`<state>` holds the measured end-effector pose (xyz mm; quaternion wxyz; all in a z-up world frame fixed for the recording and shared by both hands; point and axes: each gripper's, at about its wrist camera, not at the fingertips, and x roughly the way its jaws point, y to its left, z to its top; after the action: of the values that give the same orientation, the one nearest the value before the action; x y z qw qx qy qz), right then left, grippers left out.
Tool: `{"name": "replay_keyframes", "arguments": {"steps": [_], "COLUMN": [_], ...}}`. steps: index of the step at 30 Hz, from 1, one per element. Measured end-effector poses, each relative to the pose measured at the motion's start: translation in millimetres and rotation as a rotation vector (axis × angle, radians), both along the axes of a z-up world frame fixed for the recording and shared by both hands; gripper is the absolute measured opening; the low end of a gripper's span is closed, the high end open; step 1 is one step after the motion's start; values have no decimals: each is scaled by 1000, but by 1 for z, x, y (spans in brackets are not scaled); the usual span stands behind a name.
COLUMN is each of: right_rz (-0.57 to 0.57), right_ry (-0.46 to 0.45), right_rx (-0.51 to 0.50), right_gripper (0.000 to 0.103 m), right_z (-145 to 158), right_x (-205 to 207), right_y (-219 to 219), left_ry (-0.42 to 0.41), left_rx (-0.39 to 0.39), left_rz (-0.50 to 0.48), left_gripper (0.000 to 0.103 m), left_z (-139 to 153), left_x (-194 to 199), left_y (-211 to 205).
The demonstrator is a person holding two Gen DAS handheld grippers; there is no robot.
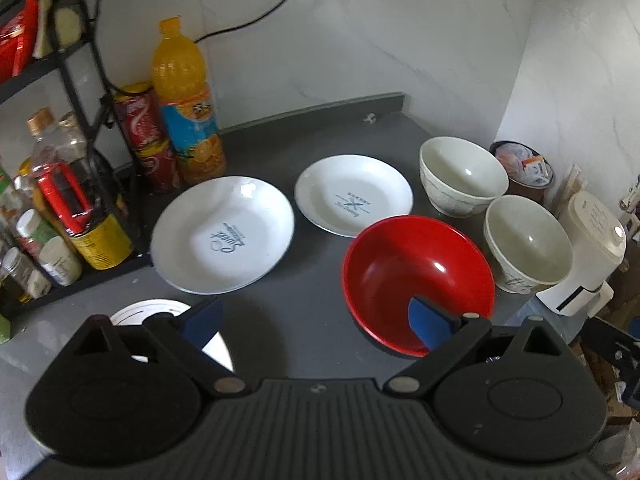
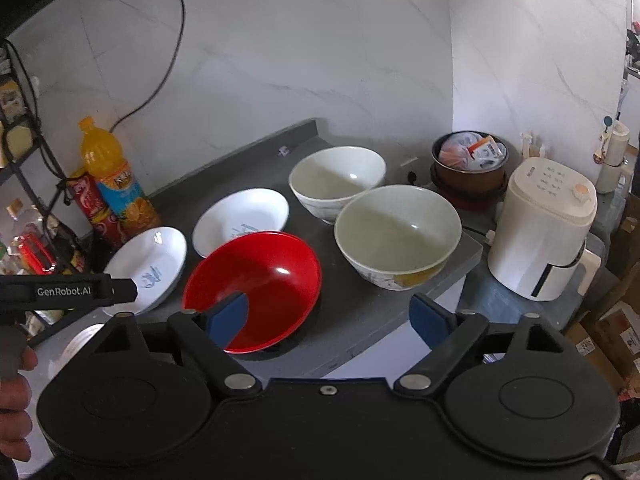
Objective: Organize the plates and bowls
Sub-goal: 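Move both grippers toward the large white bowl with yellow pattern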
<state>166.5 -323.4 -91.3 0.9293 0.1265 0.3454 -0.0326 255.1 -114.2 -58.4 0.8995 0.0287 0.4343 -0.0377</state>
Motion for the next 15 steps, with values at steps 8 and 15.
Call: {"name": "replay_keyframes", "arguments": {"steps": [8, 15], "right_rz": [-52, -90], "right_ry": [22, 54], "right_rx": [10, 46], "right_gripper": [72, 65], "right_z": [-14, -29], "right_x": [20, 41], "right_y": [-28, -64], "left_ry": [18, 31], "left_rx": [-18, -31], "left_rz": [-22, -87], "left_gripper": [89, 79], "left_z": [-11, -19], "left_x": [21, 46], "left_y": [-22, -57]}}
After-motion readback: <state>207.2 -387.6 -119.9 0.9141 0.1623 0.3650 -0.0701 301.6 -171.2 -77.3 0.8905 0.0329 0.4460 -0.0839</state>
